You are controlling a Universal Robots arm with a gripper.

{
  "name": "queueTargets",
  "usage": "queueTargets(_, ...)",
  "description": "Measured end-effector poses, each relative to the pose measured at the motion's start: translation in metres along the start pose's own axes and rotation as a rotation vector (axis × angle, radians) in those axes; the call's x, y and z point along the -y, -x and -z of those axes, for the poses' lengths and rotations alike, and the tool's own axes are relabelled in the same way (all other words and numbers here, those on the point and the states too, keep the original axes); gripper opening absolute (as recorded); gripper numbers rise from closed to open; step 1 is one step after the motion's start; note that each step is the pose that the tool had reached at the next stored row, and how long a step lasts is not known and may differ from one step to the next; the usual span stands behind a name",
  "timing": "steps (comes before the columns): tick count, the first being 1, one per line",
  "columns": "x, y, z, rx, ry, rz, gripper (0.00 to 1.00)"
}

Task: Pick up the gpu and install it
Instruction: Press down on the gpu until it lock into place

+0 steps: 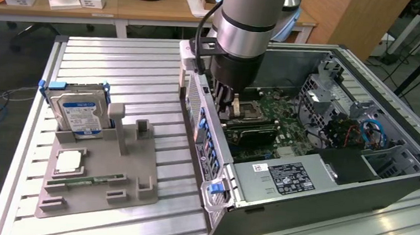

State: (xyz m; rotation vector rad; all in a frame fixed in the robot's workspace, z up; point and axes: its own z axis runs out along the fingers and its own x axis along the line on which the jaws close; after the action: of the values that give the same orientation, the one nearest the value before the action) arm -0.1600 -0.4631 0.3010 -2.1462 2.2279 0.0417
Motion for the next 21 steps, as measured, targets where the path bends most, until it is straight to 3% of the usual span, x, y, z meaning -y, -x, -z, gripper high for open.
queueTargets(21, 0.0000, 0.0000, -0.0012, -0.0001, 0.0000, 0.000, 0.11)
